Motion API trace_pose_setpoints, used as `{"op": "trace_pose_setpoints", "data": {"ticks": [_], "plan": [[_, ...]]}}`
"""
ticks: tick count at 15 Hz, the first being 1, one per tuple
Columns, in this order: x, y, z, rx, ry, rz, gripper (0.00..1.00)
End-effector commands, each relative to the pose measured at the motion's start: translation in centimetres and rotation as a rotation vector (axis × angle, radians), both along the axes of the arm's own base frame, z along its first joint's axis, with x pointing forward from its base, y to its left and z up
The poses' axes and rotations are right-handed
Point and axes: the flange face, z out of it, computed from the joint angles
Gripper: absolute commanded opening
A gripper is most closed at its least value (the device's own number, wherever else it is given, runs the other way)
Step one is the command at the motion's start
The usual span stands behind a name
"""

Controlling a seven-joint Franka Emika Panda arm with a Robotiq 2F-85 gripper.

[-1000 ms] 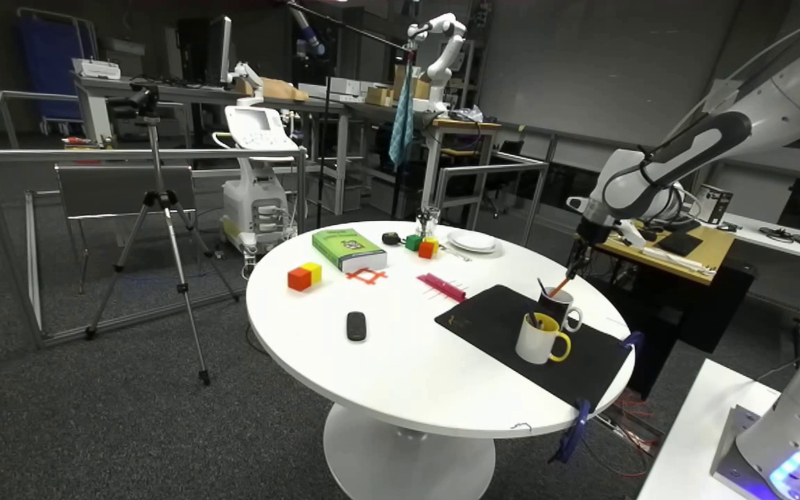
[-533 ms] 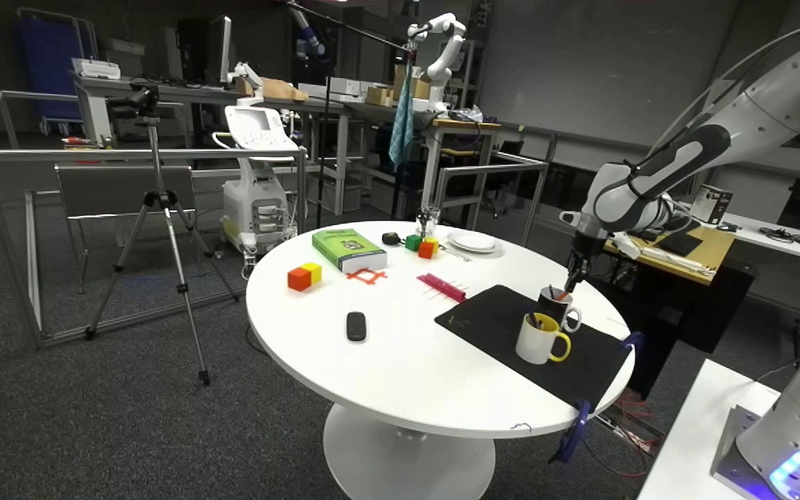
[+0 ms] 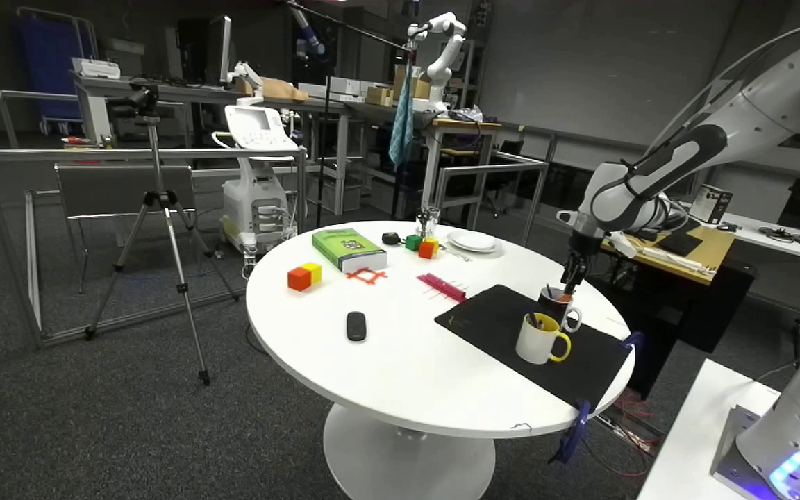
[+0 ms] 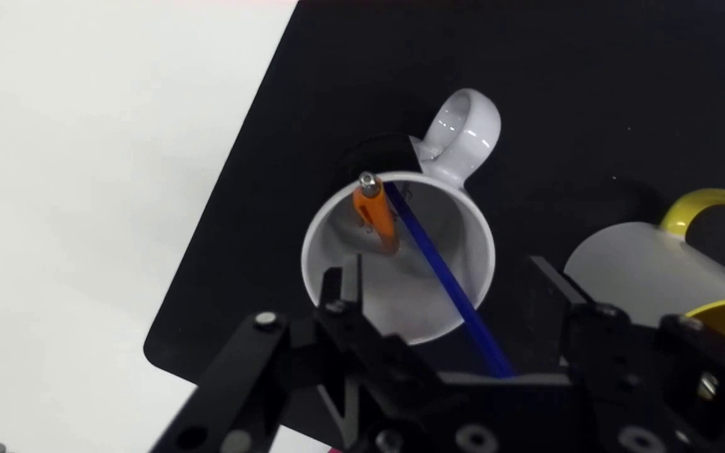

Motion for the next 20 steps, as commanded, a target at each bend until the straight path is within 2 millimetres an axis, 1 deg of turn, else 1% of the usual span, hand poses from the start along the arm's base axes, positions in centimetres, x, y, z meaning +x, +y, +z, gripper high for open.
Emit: {"op": "trace_pose_setpoints", "data": {"ticks": [1,6,10,13,15,17,20], "plan": [[0.2,1.4,2.7,0.011,-0.055,0.048,0.99],[0.1,5.2,5.3,0.036,-0.128,0.140,1.00],[-0.2,8.1,6.9,0.072,-0.184,0.149,1.00],[-0.9,10.1,7.2,0.072,-0.219,0.151,1.00],[-1.4,11.0,7.2,0.061,-0.257,0.125,1.00],[-2.0,11.5,7.0,0.076,-0.290,0.048,1.00],[-2.5,11.6,6.7,0.106,-0.324,-0.077,1.00]]}}
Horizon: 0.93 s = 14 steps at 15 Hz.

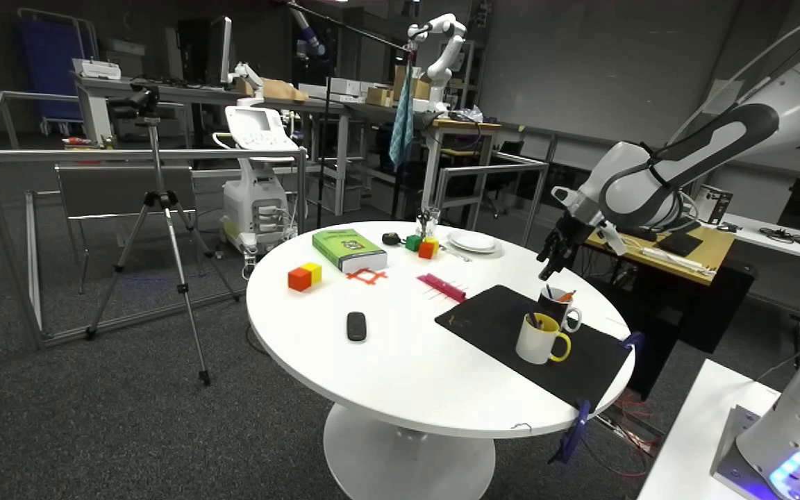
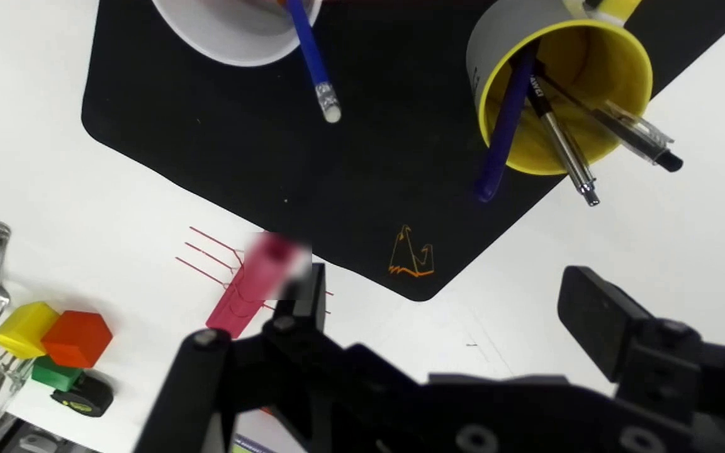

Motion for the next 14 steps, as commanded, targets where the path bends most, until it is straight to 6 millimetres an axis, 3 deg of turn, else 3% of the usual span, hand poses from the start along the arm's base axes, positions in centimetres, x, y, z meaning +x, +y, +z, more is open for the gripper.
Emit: {"op": "trace_pose_setpoints", "data": {"ticks": [1,7,12,14], "plan": [[-1.5,0.0,0.6,0.061,-0.054,-0.136,1.00],[-2.5,0.7,0.0,0.187,-0.027,-0.262,1.00],[-3.3,1.6,-1.3,0.183,-0.009,-0.247,1.00],[-2.5,1.5,-1.8,0.182,0.017,-0.257,1.00]]}}
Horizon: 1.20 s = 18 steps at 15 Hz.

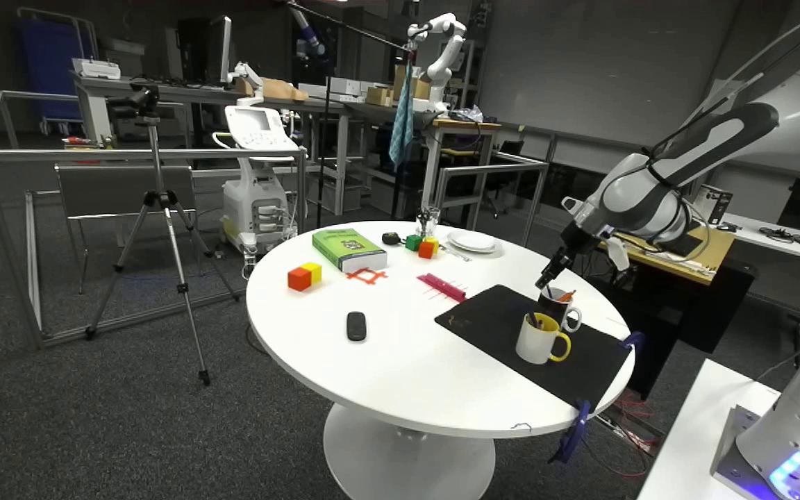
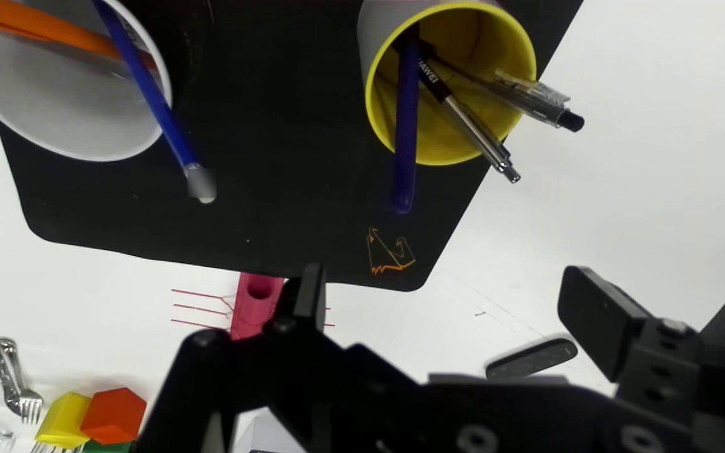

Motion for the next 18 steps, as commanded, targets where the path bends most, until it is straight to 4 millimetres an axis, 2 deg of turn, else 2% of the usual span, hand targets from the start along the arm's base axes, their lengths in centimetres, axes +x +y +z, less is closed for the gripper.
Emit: {"op": "trace_pose_setpoints", "data": {"ticks": [1,4,11,18], "plan": [[0.0,0.0,0.0,0.000,0.001,0.001,1.00],[-0.2,-0.1,-0.1,-0.002,0.002,-0.008,1.00],[0.1,-1.6,-2.5,-0.047,-0.040,-0.189,1.00],[0.7,-0.4,-3.7,-0.057,-0.032,-0.168,1.00]]}}
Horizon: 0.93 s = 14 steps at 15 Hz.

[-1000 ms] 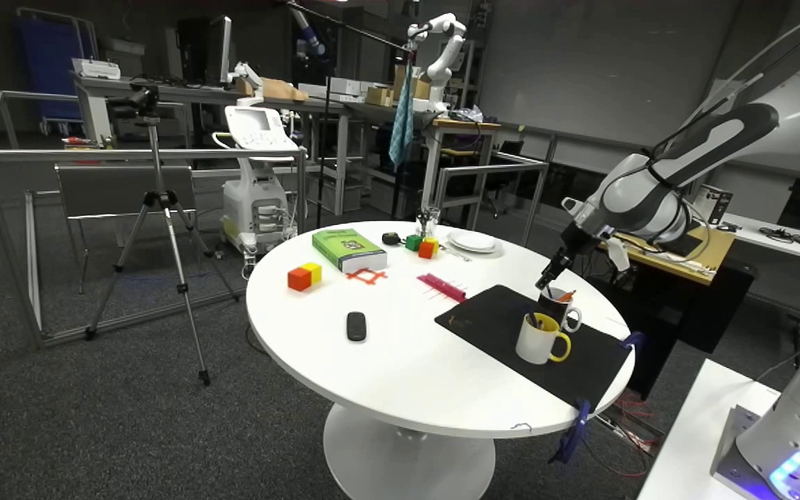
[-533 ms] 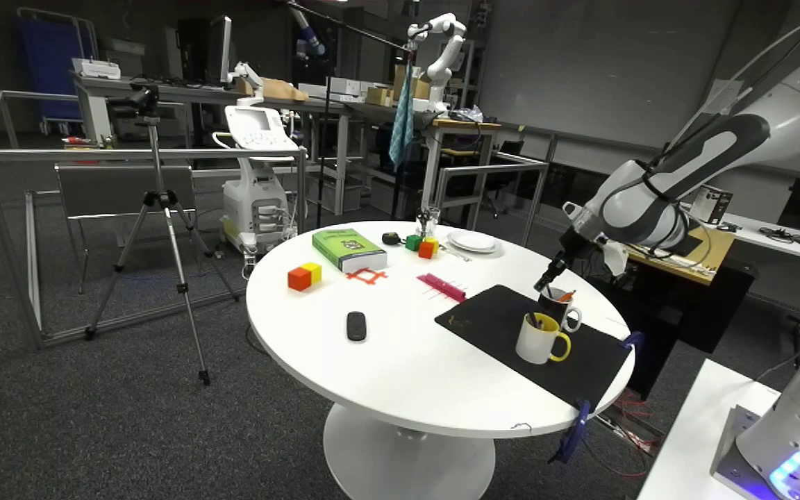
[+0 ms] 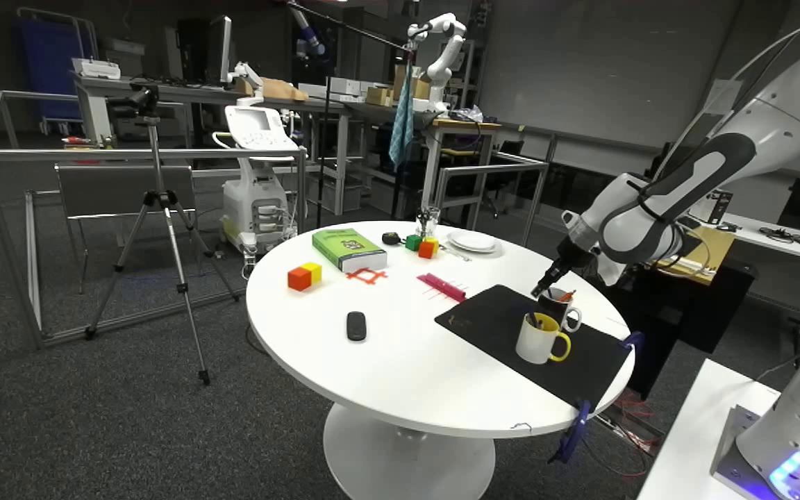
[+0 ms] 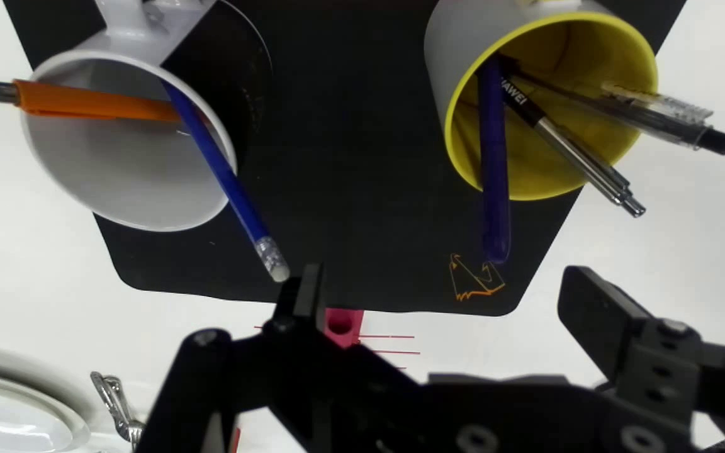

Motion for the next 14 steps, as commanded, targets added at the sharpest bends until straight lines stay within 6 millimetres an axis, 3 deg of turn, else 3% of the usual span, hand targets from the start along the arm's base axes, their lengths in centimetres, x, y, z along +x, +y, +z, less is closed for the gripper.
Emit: {"op": "trace_pose_setpoints", "data": {"ticks": [1,14], "plan": [[0.2,0.7,-0.1,-0.001,-0.013,0.003,1.00],[0.6,1.6,-2.8,-0.017,0.024,0.037,1.00]]}}
